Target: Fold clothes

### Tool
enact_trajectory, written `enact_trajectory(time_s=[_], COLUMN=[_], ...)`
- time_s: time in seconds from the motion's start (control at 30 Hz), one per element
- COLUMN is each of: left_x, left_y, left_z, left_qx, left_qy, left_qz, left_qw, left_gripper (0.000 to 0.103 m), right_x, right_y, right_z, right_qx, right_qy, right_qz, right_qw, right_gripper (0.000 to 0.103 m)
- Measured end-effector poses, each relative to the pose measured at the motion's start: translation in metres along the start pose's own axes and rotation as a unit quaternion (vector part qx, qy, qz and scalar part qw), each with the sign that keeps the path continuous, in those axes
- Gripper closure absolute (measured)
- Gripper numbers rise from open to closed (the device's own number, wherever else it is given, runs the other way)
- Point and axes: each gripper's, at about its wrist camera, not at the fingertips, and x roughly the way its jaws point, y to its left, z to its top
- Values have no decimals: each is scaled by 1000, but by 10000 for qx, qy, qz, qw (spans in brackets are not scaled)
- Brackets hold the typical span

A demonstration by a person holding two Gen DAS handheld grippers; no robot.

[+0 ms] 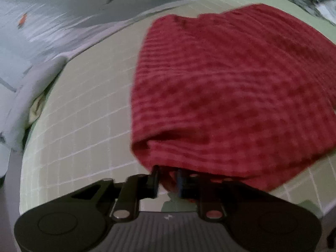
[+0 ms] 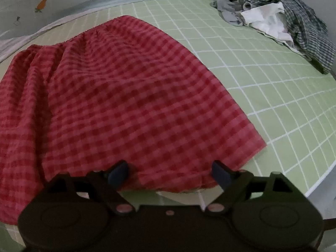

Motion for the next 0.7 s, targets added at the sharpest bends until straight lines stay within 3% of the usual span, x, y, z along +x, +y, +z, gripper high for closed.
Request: enact_trajectory(time_s=[0.07,0.13,0.2,0.27,0.37,0.47,0.53,0.6,0.7], left_x=[-2,-6,-10,-13,-18,-22,-19,-15,-8], left_y=[22,48,78,105,125,127,122,117,108], left_z=[-4,-10,-19,-30,-43,-41,-39,-37,-33], left_qx=[-556,-1321,-2278,-3173,-3846,-3926,-3894,-3855,-3795], left_qy=[-5,11,49,43,-87,-108,-28,65,204], left_qz=[88,16,-145,-331,-610,-619,-644,-675,-722], left_qw=[9984,9912,9736,9477,9210,9176,9188,9202,9222], left_gripper=[101,101,101,101,101,96,71,56,52], right_x=[-1,-1,-1,-1,1,2,2,1,0], right_y=[1,1,0,0,-1,0,3,6,8], right_z=[-1,-2,-3,-4,-1,1,2,2,1], right_qx=[29,55,22,-11,-28,-44,-64,-96,-146], right_qy=[15,30,39,47,87,131,144,155,178], right_qz=[-15,-30,-25,-20,-35,-53,-65,-58,-35], right_qw=[10000,10000,10000,10000,10000,9999,9999,9998,9997], right_gripper=[14,13,11,10,8,8,8,8,8])
